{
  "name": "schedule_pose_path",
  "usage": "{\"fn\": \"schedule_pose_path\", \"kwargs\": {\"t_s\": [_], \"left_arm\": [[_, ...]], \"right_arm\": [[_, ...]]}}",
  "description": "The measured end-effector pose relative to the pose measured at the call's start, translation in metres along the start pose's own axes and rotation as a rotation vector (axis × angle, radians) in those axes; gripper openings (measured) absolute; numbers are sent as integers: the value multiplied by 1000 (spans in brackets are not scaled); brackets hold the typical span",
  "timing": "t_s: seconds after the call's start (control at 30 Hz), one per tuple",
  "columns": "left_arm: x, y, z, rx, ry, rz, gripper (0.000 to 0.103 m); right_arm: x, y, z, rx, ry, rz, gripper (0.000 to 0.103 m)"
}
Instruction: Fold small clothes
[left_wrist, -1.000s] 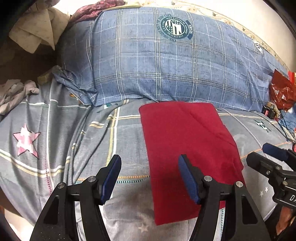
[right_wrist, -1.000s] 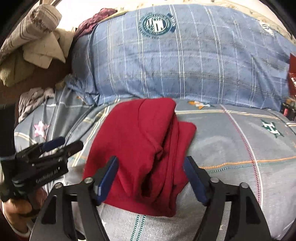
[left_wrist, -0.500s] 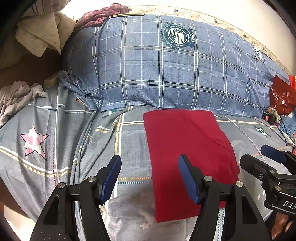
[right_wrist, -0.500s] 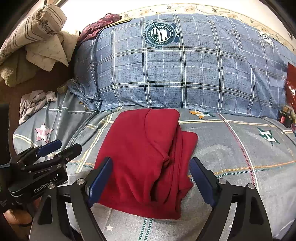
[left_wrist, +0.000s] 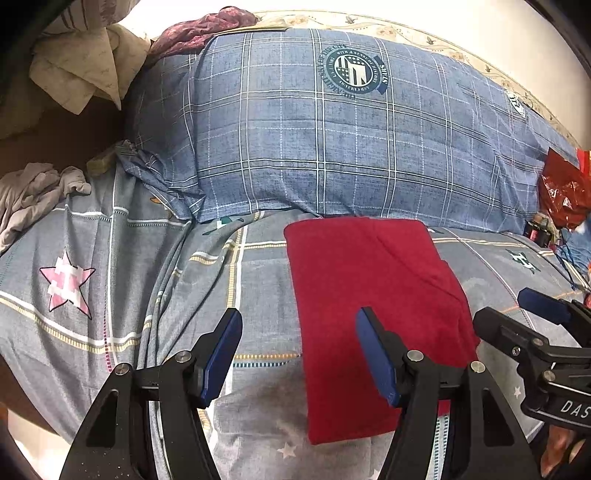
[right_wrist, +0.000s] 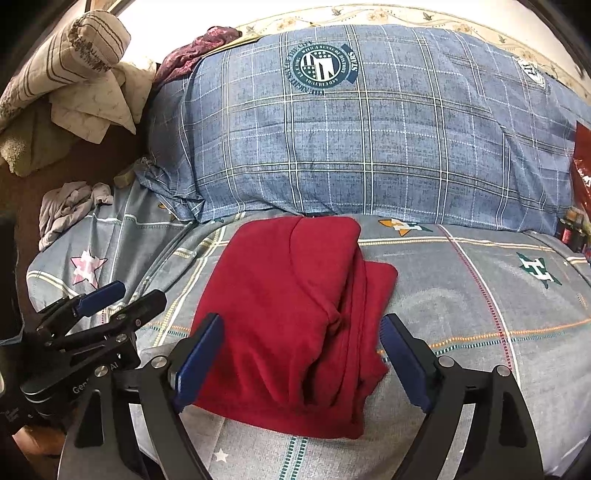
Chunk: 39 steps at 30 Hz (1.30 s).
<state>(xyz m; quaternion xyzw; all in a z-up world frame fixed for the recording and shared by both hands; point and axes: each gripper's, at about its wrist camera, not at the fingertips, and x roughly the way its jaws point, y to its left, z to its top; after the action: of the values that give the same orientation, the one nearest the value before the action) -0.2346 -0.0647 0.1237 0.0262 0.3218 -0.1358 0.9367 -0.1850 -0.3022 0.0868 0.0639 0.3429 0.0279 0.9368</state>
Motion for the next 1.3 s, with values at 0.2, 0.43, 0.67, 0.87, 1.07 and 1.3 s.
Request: {"fn": "schedule_pose_path", "kwargs": {"t_s": [0.2, 0.43, 0.67, 0.87, 1.07, 1.3], "left_arm": [[2, 0, -1, 6, -2, 6, 64], [4, 0, -2, 7, -2, 12, 64], [5, 0, -2, -1, 2, 17, 64], [6, -1, -2, 1, 1, 17, 64], [7, -1, -2, 4, 3, 20, 64], [6, -3, -2, 8, 1, 27, 64]], "right_arm": [[4, 3, -3, 0, 17, 2, 88], [8, 6, -3, -2, 26, 2, 88], [12, 8, -5, -3, 38, -3, 88], [13, 7, -6, -3, 43, -2, 91], [14, 6, -6, -3, 50, 0, 91], [15, 7, -7, 0, 52, 3, 91]]}}
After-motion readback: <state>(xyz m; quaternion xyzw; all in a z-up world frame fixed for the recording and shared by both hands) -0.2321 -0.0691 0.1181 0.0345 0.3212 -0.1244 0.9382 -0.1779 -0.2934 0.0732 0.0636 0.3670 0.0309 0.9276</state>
